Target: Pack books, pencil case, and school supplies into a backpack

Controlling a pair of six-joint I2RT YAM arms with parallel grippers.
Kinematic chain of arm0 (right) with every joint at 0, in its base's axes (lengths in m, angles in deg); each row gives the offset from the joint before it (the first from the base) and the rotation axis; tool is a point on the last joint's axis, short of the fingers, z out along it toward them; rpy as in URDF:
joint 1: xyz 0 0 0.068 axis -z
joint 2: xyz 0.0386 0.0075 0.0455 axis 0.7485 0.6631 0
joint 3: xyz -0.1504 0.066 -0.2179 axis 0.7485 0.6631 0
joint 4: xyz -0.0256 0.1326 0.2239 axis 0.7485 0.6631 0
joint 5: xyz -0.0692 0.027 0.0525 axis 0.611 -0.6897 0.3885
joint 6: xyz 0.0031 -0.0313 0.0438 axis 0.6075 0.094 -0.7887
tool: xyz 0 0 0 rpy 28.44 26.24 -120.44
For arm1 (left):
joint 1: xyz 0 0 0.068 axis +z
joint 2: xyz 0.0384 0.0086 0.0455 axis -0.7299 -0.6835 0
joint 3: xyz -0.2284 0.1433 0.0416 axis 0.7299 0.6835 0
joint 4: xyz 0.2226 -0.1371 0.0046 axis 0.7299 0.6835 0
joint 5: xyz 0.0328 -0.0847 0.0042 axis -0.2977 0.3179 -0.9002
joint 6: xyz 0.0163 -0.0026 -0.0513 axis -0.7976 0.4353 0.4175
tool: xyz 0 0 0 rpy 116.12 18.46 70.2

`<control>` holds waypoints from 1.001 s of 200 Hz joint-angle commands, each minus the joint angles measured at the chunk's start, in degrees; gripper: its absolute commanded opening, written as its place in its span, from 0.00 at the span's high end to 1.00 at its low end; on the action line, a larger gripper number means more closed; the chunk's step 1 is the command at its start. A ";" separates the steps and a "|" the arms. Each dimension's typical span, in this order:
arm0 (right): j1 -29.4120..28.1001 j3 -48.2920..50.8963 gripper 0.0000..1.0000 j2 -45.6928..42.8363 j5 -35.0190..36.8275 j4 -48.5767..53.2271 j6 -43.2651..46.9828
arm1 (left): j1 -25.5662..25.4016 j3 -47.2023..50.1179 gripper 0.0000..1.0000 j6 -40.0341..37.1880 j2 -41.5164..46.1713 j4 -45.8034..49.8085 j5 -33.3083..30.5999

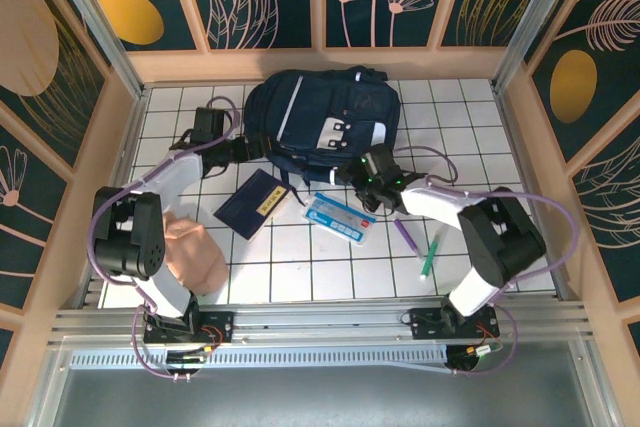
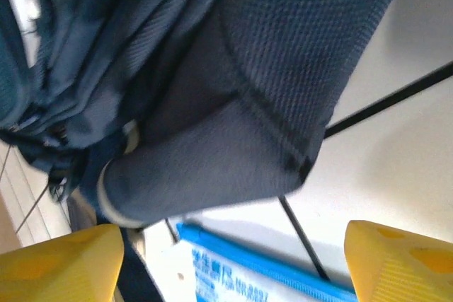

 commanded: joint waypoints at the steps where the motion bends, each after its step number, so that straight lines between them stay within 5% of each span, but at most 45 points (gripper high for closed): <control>1: 0.66 -2.17 0.38 3.06 3.70 -6.34 -4.53 | 0.24 -8.50 0.01 0.91 -5.89 1.34 -3.51; 13: 1.46 -3.63 0.53 3.44 4.51 -4.16 -3.30 | 0.23 -12.40 0.01 2.15 -9.41 1.28 -4.89; 33: 1.50 -4.02 1.00 1.18 8.67 -0.02 -1.00 | 0.19 -16.47 0.01 3.41 -14.02 -0.75 -6.83; 70: 10.00 -1.96 1.00 -4.71 3.62 0.89 6.95 | 0.18 -27.27 0.01 5.26 -25.74 3.81 -11.43; 101: 23.30 -6.36 1.00 -5.29 -2.23 8.78 19.06 | -0.20 -31.16 0.01 7.71 -29.58 6.72 -9.01; 111: 27.81 -6.92 0.65 -4.75 -1.55 9.66 21.92 | -0.67 -28.81 0.01 7.81 -28.28 3.80 -6.40; 123: 32.19 -8.39 0.43 -3.80 -0.75 11.74 23.60 | -1.34 -25.86 0.01 7.82 -26.79 0.69 -3.39; 163: 30.69 -13.94 0.35 -8.15 4.51 17.14 30.49 | -3.20 -18.89 0.16 8.87 -24.31 -4.70 5.96; 200: 18.82 -15.35 0.34 -10.50 2.20 16.57 32.08 | -3.46 -19.09 0.72 8.86 -24.02 -5.21 11.66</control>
